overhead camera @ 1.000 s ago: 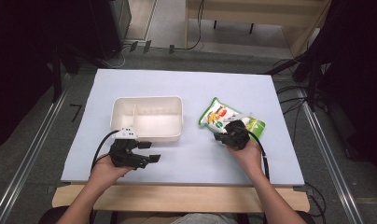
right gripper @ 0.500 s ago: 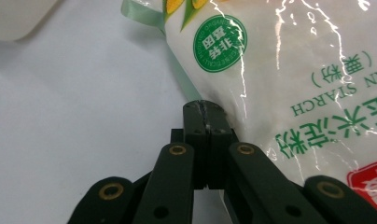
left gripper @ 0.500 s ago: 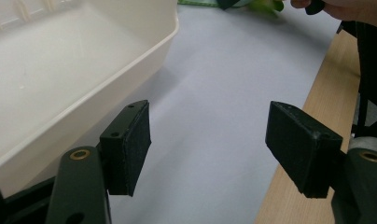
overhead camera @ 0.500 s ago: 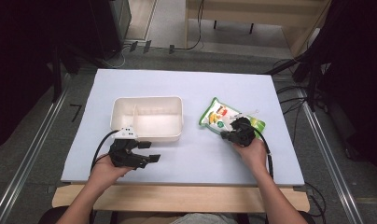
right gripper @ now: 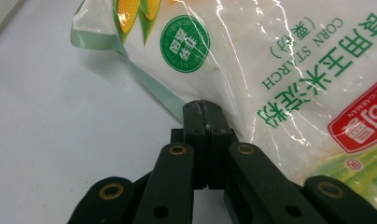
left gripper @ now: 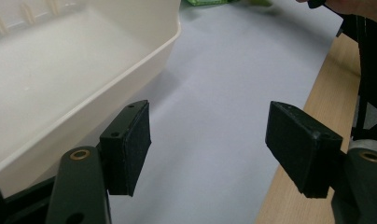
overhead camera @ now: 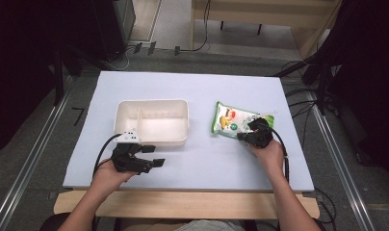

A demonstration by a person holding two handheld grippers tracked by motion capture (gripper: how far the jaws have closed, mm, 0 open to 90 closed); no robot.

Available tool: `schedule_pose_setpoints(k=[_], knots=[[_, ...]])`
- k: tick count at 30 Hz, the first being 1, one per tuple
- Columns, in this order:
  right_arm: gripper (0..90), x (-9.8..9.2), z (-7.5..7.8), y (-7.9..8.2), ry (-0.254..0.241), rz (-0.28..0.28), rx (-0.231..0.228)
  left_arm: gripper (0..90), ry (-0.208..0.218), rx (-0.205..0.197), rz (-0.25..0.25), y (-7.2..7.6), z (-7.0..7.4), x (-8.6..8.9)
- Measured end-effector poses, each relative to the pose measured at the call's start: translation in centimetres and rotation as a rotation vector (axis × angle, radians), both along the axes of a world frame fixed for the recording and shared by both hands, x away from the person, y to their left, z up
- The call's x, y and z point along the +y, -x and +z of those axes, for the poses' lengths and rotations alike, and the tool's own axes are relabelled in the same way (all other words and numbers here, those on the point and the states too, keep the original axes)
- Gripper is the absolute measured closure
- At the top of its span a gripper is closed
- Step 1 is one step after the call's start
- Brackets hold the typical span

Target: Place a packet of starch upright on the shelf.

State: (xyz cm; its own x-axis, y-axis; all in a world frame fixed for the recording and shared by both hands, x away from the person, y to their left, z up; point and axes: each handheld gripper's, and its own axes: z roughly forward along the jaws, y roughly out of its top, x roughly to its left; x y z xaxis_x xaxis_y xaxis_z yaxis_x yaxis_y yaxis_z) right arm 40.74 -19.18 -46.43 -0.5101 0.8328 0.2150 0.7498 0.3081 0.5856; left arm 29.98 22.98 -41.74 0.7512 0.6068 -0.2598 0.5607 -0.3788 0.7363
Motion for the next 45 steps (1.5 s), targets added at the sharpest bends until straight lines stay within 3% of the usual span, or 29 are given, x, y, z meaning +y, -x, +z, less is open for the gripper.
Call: schedule_pose_setpoints(k=[4, 5, 7, 9, 11, 13, 16, 17, 19, 21, 22, 23, 24, 26, 27, 28, 29, 32, 33, 35, 37, 40, 42, 44, 45], knots=[[90.0, 0.4, 0.5, 0.2, -0.014, 0.000, 0.016, 31.7, 0.009, -0.003, 0.005, 0.0, 0.0, 0.2], [90.0, 0.7, 1.4, 0.4, -0.038, 0.008, -0.009, 31.7, 0.013, -0.002, 0.009, 0.1, 0.0, 0.2], [90.0, 0.8, 1.7, 0.4, -0.046, 0.007, -0.015, 31.7, 0.004, -0.003, 0.008, 0.1, 0.0, 0.3], [90.0, 1.1, 2.9, 0.3, -0.061, 0.014, -0.054, 31.7, -0.003, 0.000, 0.010, 0.1, -0.1, 0.3], [90.0, 1.5, 4.4, -0.8, -0.063, 0.008, -0.086, 31.7, -0.009, -0.004, 0.012, 0.2, -0.1, 0.3], [90.0, 1.6, 4.7, -1.2, -0.067, 0.002, -0.092, 31.7, -0.004, -0.006, 0.013, 0.2, -0.1, 0.3], [90.0, 2.4, 5.4, -3.6, -0.056, -0.015, -0.086, 31.7, 0.009, -0.011, 0.026, 0.4, 0.0, 0.6], [90.0, 2.9, 5.3, -5.5, -0.047, -0.030, -0.073, 31.7, 0.009, -0.011, 0.030, 0.5, 0.0, 0.8], [90.0, 3.1, 5.2, -6.5, -0.051, -0.045, -0.058, 31.6, 0.003, -0.011, 0.034, 0.6, 0.0, 1.0], [90.0, 3.7, 4.4, -9.2, -0.038, -0.076, -0.022, 31.6, 0.004, -0.014, 0.036, 0.7, 0.0, 1.1], [90.0, 3.7, 4.4, -9.2, -0.038, -0.076, -0.022, 31.6, 0.016, -0.012, 0.038, 0.8, -0.1, 1.2], [90.0, 3.9, 3.7, -10.8, -0.032, -0.093, 0.003, 31.6, 0.012, -0.012, 0.045, 1.0, -0.1, 1.4], [90.0, 3.9, 3.7, -10.8, -0.032, -0.093, 0.003, 31.6, 0.012, -0.012, 0.045, 1.0, -0.1, 1.4], [90.0, 3.9, 2.8, -12.4, -0.041, -0.123, 0.039, 31.6, 0.011, -0.011, 0.047, 1.2, -0.1, 1.5], [90.0, 4.0, 2.2, -13.4, -0.026, -0.153, 0.058, 31.6, 0.012, -0.011, 0.050, 1.4, -0.1, 1.6], [90.0, 4.0, 2.2, -13.4, -0.026, -0.153, 0.058, 31.7, 0.012, -0.011, 0.050, 1.4, -0.1, 1.6], [90.0, 4.1, 1.6, -14.5, 0.004, -0.169, 0.083, 31.6, 0.009, -0.011, 0.059, 1.6, -0.1, 1.7], [90.0, 4.3, 1.2, -15.1, -0.004, -0.175, 0.093, 31.6, 0.008, -0.013, 0.064, 1.7, -0.2, 1.9], [90.0, 4.7, 0.6, -15.4, -0.001, -0.162, 0.139, 31.6, 0.010, -0.010, 0.070, 1.7, -0.2, 2.0], [90.0, 5.1, 0.6, -15.4, 0.021, -0.152, 0.130, 31.6, 0.010, -0.009, 0.072, 1.6, -0.2, 2.0], [90.0, 5.2, 0.6, -15.4, 0.006, -0.140, 0.140, 31.6, 0.012, -0.009, 0.070, 1.6, -0.2, 2.0], [90.0, 5.8, 0.7, -14.8, 0.023, -0.120, 0.132, 31.6, 0.000, -0.010, 0.064, 1.6, -0.2, 1.8], [90.0, 5.7, 0.6, -14.3, 0.001, -0.103, 0.136, 31.6, 0.008, -0.015, 0.063, 1.7, -0.2, 1.7], [90.0, 5.7, 0.6, -14.0, -0.023, -0.077, 0.174, 31.7, 0.006, -0.016, 0.064, 1.7, -0.2, 1.7], [90.0, 6.1, 0.7, -13.5, -0.009, -0.050, 0.174, 31.6, 0.010, -0.020, 0.068, 1.7, -0.1, 1.8]])
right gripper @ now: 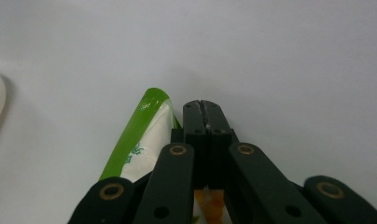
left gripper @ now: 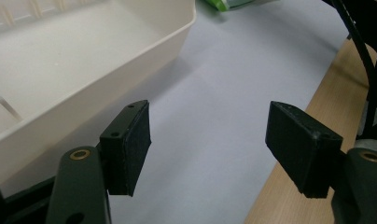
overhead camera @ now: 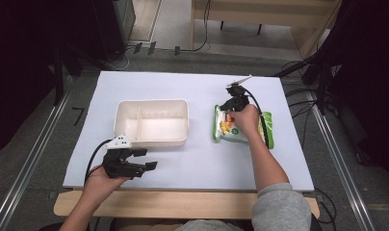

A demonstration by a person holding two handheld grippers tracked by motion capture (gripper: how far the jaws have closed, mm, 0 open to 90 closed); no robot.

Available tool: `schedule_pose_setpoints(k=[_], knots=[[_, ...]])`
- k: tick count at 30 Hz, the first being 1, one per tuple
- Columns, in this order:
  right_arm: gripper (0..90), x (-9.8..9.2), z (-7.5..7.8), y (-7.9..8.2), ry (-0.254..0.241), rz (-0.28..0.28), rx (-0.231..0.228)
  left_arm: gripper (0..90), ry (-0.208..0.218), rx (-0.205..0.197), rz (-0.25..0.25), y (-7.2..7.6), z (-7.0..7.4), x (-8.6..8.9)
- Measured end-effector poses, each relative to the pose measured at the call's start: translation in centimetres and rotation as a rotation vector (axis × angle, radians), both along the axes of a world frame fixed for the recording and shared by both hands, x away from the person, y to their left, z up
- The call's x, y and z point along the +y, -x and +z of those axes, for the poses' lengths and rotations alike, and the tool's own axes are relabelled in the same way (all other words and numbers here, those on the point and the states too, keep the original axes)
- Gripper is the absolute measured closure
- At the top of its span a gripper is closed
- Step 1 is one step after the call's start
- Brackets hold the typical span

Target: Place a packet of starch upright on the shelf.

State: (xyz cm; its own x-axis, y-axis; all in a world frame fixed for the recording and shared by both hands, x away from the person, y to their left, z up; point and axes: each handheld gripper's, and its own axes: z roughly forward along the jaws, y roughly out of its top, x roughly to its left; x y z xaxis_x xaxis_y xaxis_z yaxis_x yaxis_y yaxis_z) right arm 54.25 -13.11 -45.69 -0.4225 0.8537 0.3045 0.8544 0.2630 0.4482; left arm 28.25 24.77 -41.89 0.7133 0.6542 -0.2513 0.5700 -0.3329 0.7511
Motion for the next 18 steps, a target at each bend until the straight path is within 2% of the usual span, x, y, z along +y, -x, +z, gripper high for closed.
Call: schedule_pose_setpoints(k=[2, 3, 6, 7, 15, 16, 17, 18], knots=[[90.0, 0.2, 0.0, 0.2, 0.007, 0.012, -0.003, 31.6, 0.000, 0.001, 0.004, 0.0, 0.1, 0.1], [90.0, 0.5, 0.1, 0.7, 0.011, 0.036, -0.003, 31.6, 0.001, 0.000, 0.004, 0.0, 0.1, 0.2], [90.0, 1.0, 0.1, 2.1, -0.010, 0.078, -0.002, 31.7, -0.002, 0.002, 0.011, 0.0, 0.1, 0.3], [90.0, 1.0, 0.1, 2.1, -0.010, 0.078, -0.002, 31.7, -0.001, 0.002, 0.012, 0.0, 0.1, 0.3], [90.0, 1.6, 0.2, 5.0, -0.031, 0.156, -0.008, 31.6, 0.000, -0.008, 0.024, -0.1, 0.1, 0.4], [90.0, 1.8, 0.2, 5.7, -0.034, 0.179, -0.005, 31.6, 0.004, -0.008, 0.022, -0.1, 0.1, 0.5], [90.0, 1.8, 0.2, 5.7, -0.034, 0.179, -0.005, 31.6, -0.001, -0.007, 0.024, -0.1, 0.1, 0.5], [90.0, 1.9, 0.2, 6.4, -0.041, 0.198, -0.006, 31.6, 0.001, -0.004, 0.025, -0.1, 0.1, 0.5]])
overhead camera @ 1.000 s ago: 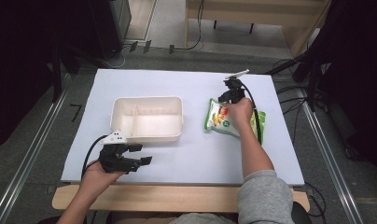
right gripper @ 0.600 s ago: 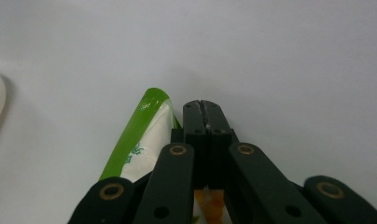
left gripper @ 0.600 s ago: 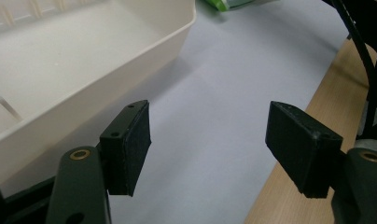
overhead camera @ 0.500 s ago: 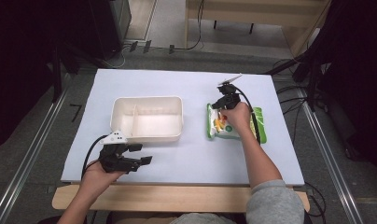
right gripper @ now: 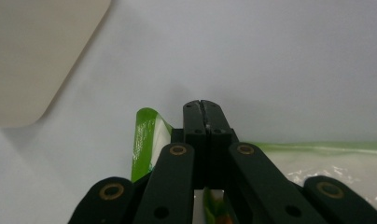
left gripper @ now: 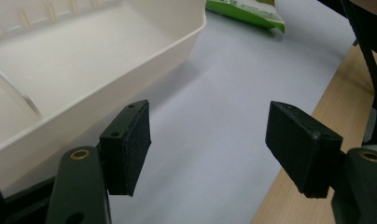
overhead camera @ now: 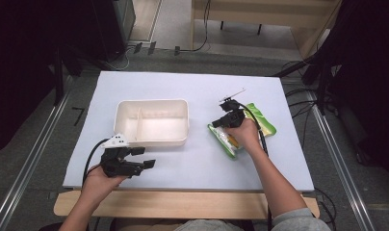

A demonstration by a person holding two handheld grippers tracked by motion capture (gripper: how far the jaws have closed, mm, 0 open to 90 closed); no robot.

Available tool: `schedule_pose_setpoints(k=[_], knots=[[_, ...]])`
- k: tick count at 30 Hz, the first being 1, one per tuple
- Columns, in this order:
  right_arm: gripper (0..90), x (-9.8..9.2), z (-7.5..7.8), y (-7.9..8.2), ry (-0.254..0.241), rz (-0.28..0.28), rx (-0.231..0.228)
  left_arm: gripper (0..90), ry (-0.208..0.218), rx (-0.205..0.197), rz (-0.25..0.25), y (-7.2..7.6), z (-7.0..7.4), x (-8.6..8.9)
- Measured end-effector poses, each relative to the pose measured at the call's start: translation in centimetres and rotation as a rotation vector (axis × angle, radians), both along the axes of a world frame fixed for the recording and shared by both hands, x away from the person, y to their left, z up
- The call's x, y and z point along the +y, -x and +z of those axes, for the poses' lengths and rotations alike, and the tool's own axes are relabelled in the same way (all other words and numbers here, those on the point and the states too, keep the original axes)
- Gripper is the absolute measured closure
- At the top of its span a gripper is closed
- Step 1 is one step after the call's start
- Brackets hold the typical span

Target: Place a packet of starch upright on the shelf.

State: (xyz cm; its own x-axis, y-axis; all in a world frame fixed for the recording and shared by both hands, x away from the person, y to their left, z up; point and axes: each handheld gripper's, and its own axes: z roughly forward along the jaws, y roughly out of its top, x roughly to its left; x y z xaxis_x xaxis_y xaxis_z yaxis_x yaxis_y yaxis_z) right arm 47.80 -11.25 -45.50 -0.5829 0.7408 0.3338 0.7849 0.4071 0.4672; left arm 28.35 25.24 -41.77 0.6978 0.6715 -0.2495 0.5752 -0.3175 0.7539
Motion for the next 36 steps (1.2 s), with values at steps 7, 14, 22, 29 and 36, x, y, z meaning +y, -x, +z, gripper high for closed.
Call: schedule_pose_setpoints(k=[7, 14, 22, 29, 36], knots=[[90.0, 0.3, 0.0, 1.8, -0.003, 0.033, 0.005, 31.6, 0.004, 0.000, -0.004, -0.1, 0.0, -0.2], [90.0, 0.3, 0.1, 3.6, -0.009, 0.075, 0.026, 31.7, 0.002, -0.012, -0.001, -0.2, 0.2, -0.1], [90.0, 0.1, 0.1, 5.7, -0.014, 0.137, 0.033, 31.6, -0.009, -0.017, 0.010, -0.1, 0.2, 0.1], [90.0, -0.1, 0.1, 6.9, 0.008, 0.170, 0.027, 31.6, -0.016, -0.014, 0.000, -0.1, 0.2, 0.0], [90.0, -0.7, 0.1, 7.7, 0.027, 0.203, 0.032, 31.6, -0.016, -0.019, 0.004, -0.1, 0.3, 0.0]])
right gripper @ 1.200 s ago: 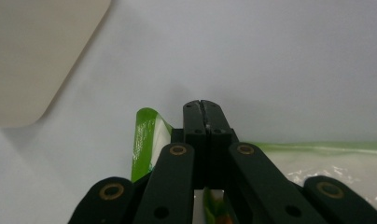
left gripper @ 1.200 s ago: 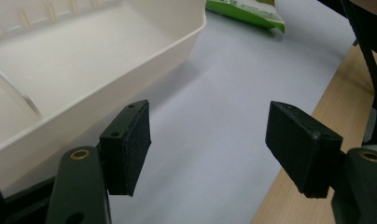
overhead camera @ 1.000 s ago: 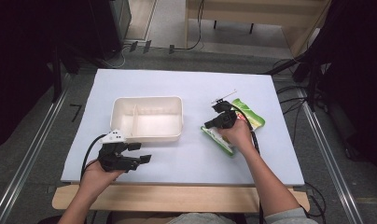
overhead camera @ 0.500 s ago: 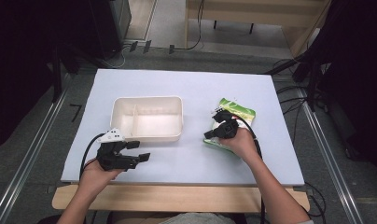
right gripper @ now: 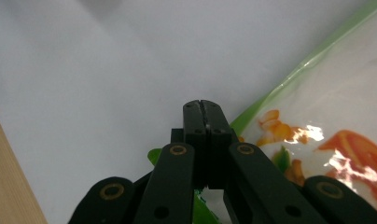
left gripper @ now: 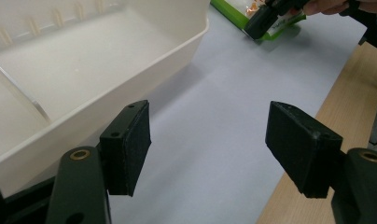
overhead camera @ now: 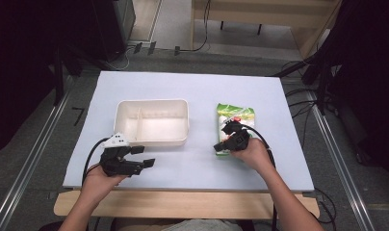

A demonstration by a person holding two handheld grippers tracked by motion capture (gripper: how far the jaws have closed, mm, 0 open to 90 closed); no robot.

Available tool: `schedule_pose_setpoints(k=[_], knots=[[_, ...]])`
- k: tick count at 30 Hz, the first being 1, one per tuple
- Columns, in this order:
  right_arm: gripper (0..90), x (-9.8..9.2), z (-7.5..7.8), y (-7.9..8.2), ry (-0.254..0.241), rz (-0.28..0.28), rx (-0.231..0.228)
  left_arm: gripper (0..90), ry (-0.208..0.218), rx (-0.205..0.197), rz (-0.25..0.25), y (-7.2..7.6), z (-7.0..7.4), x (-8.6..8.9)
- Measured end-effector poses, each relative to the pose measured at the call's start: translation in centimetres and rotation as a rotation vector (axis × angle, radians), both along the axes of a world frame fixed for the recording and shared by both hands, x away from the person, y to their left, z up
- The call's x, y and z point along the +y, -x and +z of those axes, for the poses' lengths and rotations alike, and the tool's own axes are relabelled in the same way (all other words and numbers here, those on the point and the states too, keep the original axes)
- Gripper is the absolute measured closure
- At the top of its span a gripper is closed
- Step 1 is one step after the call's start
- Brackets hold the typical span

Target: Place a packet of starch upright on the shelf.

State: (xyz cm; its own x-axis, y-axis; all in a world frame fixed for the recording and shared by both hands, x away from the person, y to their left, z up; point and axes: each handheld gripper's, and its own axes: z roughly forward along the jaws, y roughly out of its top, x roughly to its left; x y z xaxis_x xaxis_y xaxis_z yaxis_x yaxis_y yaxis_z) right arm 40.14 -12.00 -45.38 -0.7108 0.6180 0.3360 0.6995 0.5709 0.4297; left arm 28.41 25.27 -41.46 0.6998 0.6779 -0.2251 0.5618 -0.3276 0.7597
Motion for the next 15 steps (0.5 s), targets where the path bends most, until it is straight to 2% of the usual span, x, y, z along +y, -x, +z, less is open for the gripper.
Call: schedule_pose_setpoints(k=[4, 9, 10, 13, 15], knots=[[90.0, -0.7, 0.1, 0.4, 0.009, 0.011, 0.006, 31.7, 0.003, -0.001, -0.001, 0.0, 0.0, 0.0], [90.0, -1.0, 0.4, 0.3, -0.009, 0.006, 0.019, 31.6, 0.000, -0.004, -0.002, -0.1, 0.0, -0.2], [90.0, -1.2, 0.7, 0.2, -0.014, -0.001, 0.008, 31.6, 0.003, -0.004, -0.002, -0.1, 0.0, -0.2], [83.7, -2.6, 2.7, -0.7, -0.096, -0.094, -0.063, 31.6, -0.004, 0.002, -0.002, -0.1, -0.1, -0.2], [82.6, -3.2, 3.4, -1.1, -0.100, -0.133, -0.099, 31.6, -0.007, 0.003, -0.001, -0.1, -0.2, -0.2]])
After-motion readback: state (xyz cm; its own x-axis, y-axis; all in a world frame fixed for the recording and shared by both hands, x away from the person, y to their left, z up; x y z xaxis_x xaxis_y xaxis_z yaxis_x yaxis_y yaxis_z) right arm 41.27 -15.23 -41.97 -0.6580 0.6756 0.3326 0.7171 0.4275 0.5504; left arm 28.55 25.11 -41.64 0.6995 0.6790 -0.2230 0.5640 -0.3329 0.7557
